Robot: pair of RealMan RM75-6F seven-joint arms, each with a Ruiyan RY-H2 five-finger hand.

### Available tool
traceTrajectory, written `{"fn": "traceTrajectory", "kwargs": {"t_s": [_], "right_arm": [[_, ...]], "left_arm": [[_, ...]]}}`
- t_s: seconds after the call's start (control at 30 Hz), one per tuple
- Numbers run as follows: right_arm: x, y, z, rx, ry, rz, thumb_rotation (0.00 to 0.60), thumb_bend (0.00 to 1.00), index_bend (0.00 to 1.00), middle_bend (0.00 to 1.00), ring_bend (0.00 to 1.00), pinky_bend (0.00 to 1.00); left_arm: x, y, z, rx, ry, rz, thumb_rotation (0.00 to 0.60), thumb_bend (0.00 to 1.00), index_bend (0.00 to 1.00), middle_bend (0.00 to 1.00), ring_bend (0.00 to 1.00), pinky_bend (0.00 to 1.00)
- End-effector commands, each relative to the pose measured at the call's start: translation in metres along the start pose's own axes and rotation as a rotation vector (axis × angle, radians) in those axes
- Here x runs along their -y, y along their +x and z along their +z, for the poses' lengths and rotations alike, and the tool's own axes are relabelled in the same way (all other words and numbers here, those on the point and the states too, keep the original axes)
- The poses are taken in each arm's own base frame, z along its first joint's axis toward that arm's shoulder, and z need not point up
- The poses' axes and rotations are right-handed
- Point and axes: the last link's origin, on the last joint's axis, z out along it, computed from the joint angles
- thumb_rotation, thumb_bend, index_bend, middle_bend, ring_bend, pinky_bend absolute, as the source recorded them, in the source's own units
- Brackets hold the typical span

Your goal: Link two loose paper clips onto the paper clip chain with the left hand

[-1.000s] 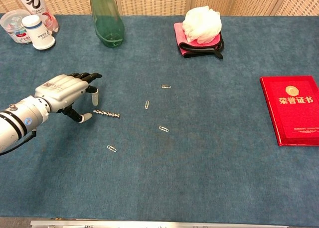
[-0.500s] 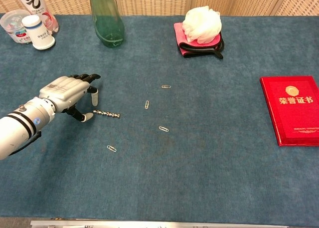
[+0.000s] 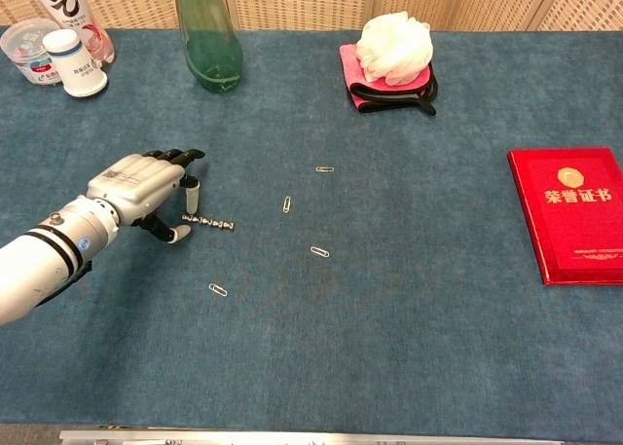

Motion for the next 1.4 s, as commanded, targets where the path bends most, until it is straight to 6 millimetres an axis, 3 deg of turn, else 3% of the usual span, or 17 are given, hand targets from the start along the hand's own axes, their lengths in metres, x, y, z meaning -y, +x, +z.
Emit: {"fn": "traceTrajectory", "kwargs": {"t_s": [0.03, 0.4, 1.4], "right_arm": [[0.0001, 0.0006, -0.0012, -0.002, 0.003, 0.000, 0.600, 0.30, 0.13, 0.14, 0.08, 0.29], [-0.0024, 0.0033, -0.0016, -0.011, -0.004, 0.009, 0.600, 0.30, 0.13, 0.14, 0.08, 0.29], [-0.0022, 0.0031, -0.0016, -0.009, -0.005, 0.010, 0.600, 0.30, 0.13, 0.14, 0.08, 0.29]], "left_arm": [[-0.0027, -0.0007, 0.0007, 0.002, -0.008, -0.003, 0.600, 0.31, 0.44, 0.00, 0.00, 0.08], [-0.0105, -0.0048, 0.0071, 0.008, -0.020, -0.003, 0.600, 0.31, 0.46, 0.00, 0.00, 0.08], [-0.0070, -0.0055, 0.0104, 0.001, 0.007, 0.008, 0.600, 0.31, 0.56, 0.00, 0.00, 0.08]]}}
